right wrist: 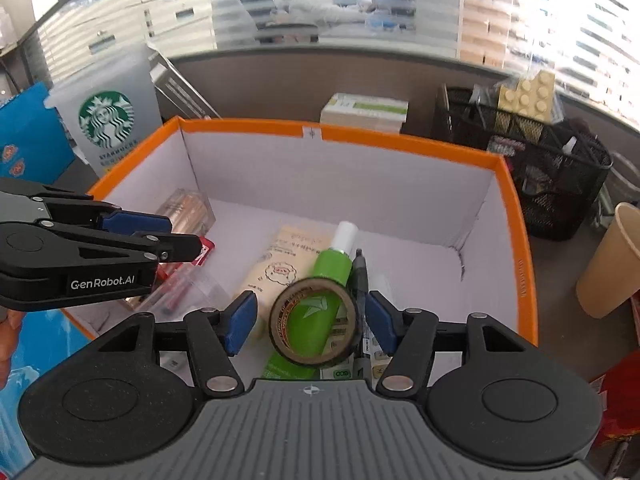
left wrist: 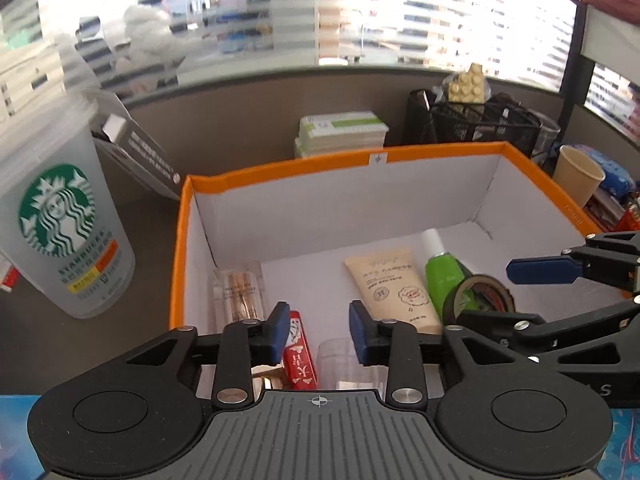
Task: Organize rigid objects
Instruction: 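Lower the red tube and tape roll into the box and open both tools, then move both tools back from the box toward the items on the mat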
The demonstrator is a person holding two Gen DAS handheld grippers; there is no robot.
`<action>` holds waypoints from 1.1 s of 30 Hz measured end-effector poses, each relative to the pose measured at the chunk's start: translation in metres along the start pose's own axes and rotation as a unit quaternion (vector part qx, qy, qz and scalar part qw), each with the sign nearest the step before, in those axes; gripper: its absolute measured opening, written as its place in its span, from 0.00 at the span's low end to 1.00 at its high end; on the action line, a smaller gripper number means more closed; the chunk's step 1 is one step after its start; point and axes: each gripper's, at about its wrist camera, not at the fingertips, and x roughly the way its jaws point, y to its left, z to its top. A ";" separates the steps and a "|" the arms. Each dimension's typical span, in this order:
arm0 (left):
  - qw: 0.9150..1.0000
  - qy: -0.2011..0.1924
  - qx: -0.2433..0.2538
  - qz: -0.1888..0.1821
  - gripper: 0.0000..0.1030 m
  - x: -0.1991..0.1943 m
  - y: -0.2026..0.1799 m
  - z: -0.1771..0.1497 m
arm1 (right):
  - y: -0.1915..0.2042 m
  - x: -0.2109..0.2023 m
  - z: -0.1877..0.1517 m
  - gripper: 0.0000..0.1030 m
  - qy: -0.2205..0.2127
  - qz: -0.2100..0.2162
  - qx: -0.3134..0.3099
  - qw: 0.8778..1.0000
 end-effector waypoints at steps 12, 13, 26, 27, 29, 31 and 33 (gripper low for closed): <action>0.985 -0.154 0.059 -0.052 0.94 -0.104 0.013 -0.044 | 0.012 -0.126 -0.042 0.76 -0.174 0.008 0.001 0.985; 0.983 -0.158 0.071 -0.063 0.95 -0.109 0.013 -0.053 | 0.013 -0.134 -0.051 0.82 -0.182 0.008 -0.002 0.983; 0.942 -0.125 0.262 -0.165 0.96 -0.083 -0.046 -0.128 | -0.009 -0.075 -0.140 0.78 -0.094 0.051 0.102 0.989; 0.940 -0.119 0.271 -0.168 0.96 -0.079 -0.052 -0.129 | -0.011 -0.073 -0.140 0.78 -0.097 0.053 0.110 0.988; 0.936 -0.109 0.290 -0.166 0.96 -0.074 -0.061 -0.137 | -0.015 -0.069 -0.139 0.78 -0.097 0.050 0.123 0.986; 0.935 -0.101 0.302 -0.158 0.96 -0.065 -0.067 -0.139 | -0.017 -0.065 -0.138 0.78 -0.098 0.045 0.128 0.986; 0.936 -0.091 0.302 -0.157 0.96 -0.058 -0.068 -0.139 | -0.017 -0.062 -0.137 0.78 -0.096 0.046 0.128 0.986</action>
